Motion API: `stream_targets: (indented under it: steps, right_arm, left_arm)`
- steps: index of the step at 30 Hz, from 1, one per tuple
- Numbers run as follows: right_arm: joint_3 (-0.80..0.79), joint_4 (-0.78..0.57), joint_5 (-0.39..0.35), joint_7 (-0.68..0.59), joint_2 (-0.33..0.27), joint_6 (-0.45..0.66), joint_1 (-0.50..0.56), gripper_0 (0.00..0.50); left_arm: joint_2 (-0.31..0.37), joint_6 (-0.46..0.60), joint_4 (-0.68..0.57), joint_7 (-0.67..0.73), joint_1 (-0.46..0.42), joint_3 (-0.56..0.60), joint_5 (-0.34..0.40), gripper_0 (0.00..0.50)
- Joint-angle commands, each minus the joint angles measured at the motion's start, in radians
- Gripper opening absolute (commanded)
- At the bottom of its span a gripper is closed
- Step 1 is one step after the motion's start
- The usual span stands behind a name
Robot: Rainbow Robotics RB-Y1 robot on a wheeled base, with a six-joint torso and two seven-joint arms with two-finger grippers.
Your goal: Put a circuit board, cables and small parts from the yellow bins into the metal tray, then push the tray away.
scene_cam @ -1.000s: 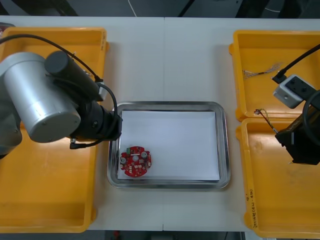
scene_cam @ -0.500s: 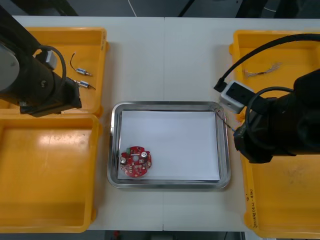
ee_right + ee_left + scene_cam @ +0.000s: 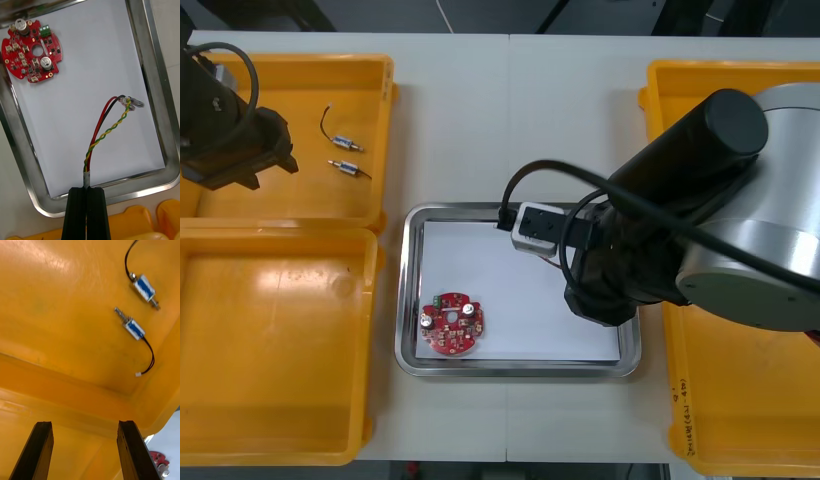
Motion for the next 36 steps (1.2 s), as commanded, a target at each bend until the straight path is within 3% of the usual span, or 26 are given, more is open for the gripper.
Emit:
stream_targets:
  steps: [1,10,16,21,30,36]
  right_arm:
    - [0.090,0.018,0.062,0.093,0.015,0.002,-0.037,0.000]
    - [0.159,0.107,0.080,0.156,0.023,-0.003,-0.036,0.000]
    - [0.183,0.169,0.086,0.161,0.038,-0.061,-0.030,0.000]
    - [0.240,0.181,0.151,0.158,0.040,-0.115,-0.016,0.000]
    - [0.321,0.264,0.175,0.162,0.029,-0.232,-0.014,0.000]
    - [0.352,0.282,0.209,0.179,0.026,-0.241,-0.014,0.000]
  left_arm:
    - [0.041,-0.040,0.079,-0.036,-0.098,0.016,-0.012,0.500]
    - [0.024,-0.088,0.245,-0.017,-0.219,-0.065,-0.032,0.500]
    - [-0.022,-0.125,0.341,0.000,-0.288,-0.087,-0.061,0.500]
    - [-0.069,-0.149,0.430,0.015,-0.347,-0.087,-0.096,0.500]
    - [-0.134,-0.240,0.591,0.046,-0.416,-0.101,-0.151,0.500]
    - [-0.169,-0.324,0.711,0.070,-0.457,-0.154,-0.180,0.500]
